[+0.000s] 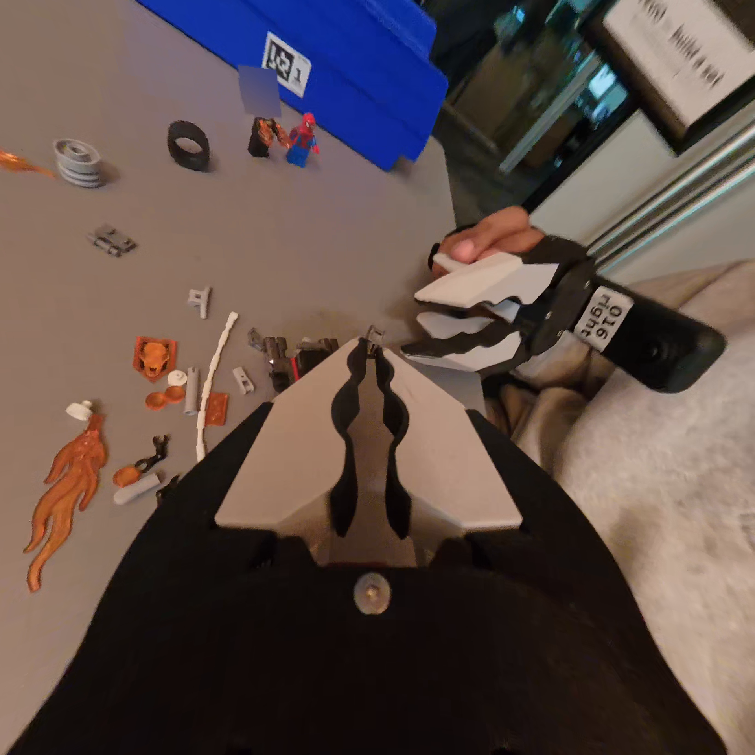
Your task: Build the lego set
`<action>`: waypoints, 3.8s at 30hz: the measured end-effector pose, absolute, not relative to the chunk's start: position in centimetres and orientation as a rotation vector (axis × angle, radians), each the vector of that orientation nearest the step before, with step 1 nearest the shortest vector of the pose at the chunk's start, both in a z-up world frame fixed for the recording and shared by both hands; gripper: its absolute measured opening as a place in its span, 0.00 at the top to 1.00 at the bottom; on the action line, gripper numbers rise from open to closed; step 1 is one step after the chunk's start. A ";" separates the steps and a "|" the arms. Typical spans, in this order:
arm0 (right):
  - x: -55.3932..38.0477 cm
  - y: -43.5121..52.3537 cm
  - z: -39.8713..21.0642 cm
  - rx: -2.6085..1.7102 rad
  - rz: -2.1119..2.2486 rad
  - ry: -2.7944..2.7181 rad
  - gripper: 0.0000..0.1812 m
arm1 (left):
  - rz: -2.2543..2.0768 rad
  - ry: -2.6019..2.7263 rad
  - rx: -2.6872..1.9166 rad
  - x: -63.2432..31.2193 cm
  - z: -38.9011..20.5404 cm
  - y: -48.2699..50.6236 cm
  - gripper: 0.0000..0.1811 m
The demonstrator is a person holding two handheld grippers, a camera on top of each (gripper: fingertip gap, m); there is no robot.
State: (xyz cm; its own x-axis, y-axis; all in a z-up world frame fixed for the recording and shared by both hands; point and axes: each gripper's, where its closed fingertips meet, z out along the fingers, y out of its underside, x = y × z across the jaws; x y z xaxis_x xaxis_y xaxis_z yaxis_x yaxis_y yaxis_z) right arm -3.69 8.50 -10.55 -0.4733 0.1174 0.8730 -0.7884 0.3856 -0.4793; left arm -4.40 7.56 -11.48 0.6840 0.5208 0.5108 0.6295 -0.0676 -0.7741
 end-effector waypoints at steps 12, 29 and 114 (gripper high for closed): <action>-3.4 8.3 -11.4 0.657 1.151 -1.706 0.98 | -0.110 -0.851 -1.790 -3.6 -11.7 9.2 0.99; -1.2 10.5 -11.0 0.683 1.671 -2.627 0.98 | 0.180 -0.989 -1.895 1.2 -13.8 8.8 0.72; 0.4 10.0 -14.9 1.112 1.291 -3.100 0.97 | 0.135 -1.067 -1.943 1.7 -16.1 9.4 0.90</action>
State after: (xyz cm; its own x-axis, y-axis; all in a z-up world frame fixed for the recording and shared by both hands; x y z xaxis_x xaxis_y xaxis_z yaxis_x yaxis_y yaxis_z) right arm 0.44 10.01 -14.92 -0.7325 -0.6705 -0.1176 -0.3888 0.5539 -0.7362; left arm 1.72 9.45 -16.07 0.6237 0.7230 0.2971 0.6263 -0.2348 -0.7434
